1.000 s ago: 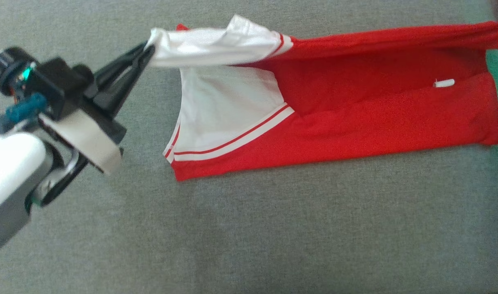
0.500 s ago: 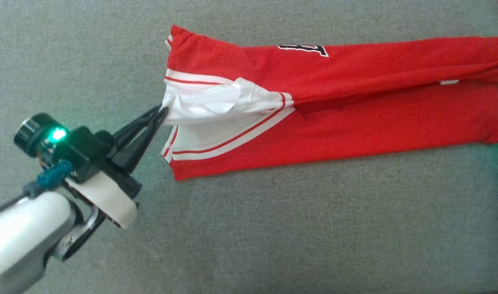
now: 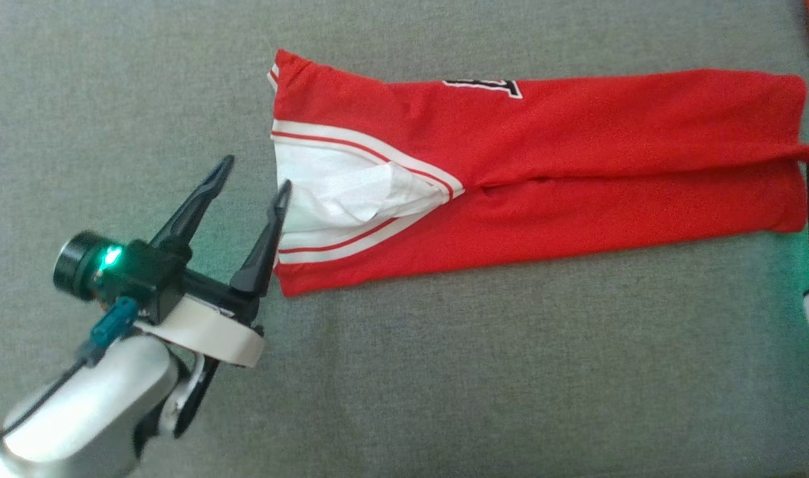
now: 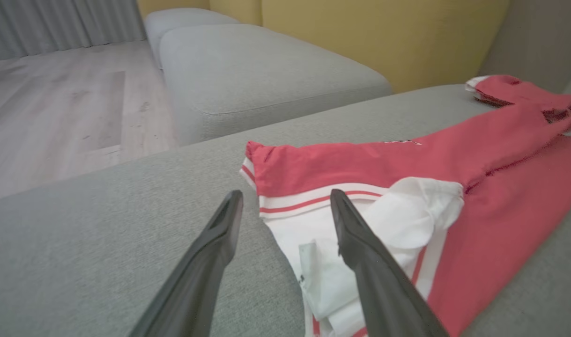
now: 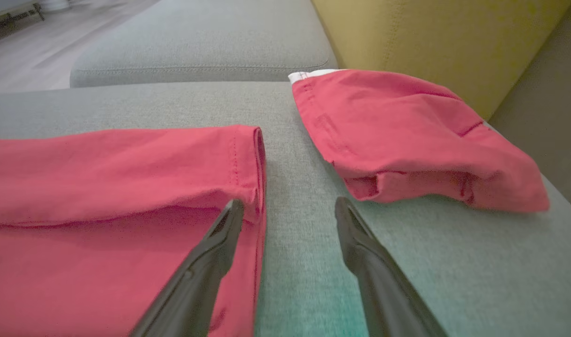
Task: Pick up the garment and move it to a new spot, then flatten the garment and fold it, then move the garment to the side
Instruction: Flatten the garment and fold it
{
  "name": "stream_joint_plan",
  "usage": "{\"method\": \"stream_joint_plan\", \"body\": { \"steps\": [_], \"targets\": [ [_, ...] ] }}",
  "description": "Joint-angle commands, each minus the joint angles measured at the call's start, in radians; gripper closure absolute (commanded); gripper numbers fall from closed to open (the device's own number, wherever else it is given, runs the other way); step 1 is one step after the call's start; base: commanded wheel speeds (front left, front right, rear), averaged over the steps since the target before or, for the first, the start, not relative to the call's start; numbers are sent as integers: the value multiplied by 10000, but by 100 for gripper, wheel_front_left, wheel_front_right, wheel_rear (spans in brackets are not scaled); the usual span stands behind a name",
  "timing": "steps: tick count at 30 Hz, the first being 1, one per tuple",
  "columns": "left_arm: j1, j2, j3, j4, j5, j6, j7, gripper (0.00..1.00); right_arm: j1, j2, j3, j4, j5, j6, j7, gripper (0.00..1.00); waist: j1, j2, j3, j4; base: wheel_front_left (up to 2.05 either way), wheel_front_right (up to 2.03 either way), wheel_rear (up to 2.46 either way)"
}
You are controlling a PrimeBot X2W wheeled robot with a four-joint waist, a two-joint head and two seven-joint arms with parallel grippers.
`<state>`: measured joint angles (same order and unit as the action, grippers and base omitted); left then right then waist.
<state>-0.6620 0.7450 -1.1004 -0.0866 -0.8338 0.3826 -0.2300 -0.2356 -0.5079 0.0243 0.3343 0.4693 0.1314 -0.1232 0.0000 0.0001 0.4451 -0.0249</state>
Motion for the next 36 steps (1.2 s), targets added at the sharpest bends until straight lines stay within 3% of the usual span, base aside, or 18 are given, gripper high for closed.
{"method": "stream_joint_plan", "body": {
  "steps": [1, 6, 9, 16, 22, 23, 24, 26, 36],
  "targets": [
    [71, 228, 565, -131, -93, 150, -129, 0, 308, -111, -13, -322, -84, -7, -17, 0, 0, -1, -179, -28, 0, 0, 0],
    [1154, -868, 2035, 109, 430, 1108, -309, 0, 770, 1042, -810, -673, 80, -7, -63, 0, 0, -1, -714, 55, 0, 0, 0],
    [2054, -1813, 3094, 3, 1329, 1246, -313, 0, 749, 1513, -1111, -549, 134, -7, 16, 0, 0, -1, -944, 256, 0, 0, 0],
    [3793, -3791, 4733, -228, 3635, 779, -316, 0, -20, 1915, -2235, 611, -230, -7, 501, 0, 0, -1, -1190, 1013, 0, 0, 0],
    [4615, -4886, 5639, -121, 4793, -76, -316, 0, -567, 1974, -2856, 2020, -463, -7, 1464, 0, 0, -1, -1219, 1614, 0, 0, 0],
    [4699, -5033, 5789, -98, 4922, -208, -316, 0, -592, 1983, -2900, 2186, -431, -7, 1617, 7, 0, -1, -1224, 1687, 0, 0, 0],
    [4781, -5154, 5933, -68, 5049, -338, -316, 0, -600, 2013, -2926, 2308, -348, -7, 1757, 51, 0, -1, -1236, 1746, 0, 0, 0],
    [4927, -5358, 6253, -85, 5344, -526, -317, 0, -569, 2077, -2895, 2388, -105, -7, 2023, 100, 0, -1, -1254, 1801, 0, 0, 0],
    [5497, -6103, 7279, 28, 6099, -1386, -317, 0, -264, 1331, -3282, 1943, 185, -7, 1978, 100, 0, -1, -1499, 1703, 0, 0, 0]
  ]
}}
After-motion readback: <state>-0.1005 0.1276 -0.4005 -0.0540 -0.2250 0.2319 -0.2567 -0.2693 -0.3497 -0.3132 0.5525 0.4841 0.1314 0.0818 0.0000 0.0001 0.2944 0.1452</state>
